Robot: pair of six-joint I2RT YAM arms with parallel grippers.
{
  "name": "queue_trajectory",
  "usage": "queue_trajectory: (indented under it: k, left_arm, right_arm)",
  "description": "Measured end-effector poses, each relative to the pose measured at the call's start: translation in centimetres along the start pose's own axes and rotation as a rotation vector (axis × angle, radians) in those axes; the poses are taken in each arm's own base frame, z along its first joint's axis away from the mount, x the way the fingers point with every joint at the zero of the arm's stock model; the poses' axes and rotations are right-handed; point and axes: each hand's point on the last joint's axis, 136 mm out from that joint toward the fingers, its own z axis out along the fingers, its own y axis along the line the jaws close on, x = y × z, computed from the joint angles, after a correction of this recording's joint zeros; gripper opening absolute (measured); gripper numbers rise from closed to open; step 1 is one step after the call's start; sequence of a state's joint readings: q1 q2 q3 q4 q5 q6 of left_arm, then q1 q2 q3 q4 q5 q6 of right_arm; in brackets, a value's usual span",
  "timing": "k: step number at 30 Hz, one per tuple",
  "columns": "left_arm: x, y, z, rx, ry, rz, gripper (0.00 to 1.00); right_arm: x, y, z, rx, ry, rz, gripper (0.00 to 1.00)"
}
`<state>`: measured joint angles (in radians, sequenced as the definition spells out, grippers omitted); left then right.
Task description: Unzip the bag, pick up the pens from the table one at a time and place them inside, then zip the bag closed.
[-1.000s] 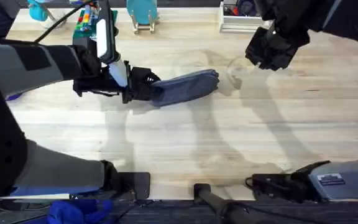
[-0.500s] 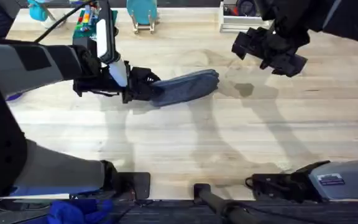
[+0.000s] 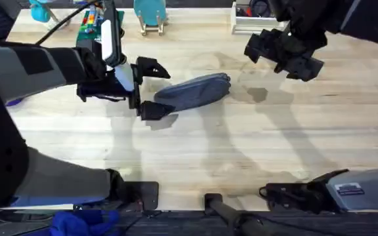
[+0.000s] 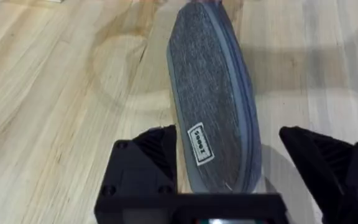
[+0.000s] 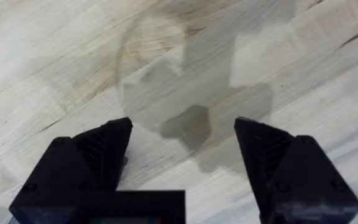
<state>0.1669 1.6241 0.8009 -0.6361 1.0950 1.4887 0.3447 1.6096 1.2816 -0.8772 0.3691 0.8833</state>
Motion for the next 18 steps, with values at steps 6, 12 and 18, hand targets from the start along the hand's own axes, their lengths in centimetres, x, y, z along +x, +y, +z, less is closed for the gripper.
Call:
queue_trajectory:
  k: [6,12,18]
  left_arm:
    - [-0.1,-0.1,-0.1,0.005,0.001,-0.01,0.995]
    - [-1.0,0.4,-0.7,0.018,0.028,-0.038,0.995]
    - [-2.4,1.6,-1.8,0.02,0.066,-0.045,0.996]
  right_arm:
    - [0.0,0.0,0.0,0.0,0.0,-0.004,0.997]
    - [0.1,-0.1,0.0,0.002,0.002,-0.011,0.998]
    - [0.0,-0.1,0.0,0.002,0.002,-0.011,0.997]
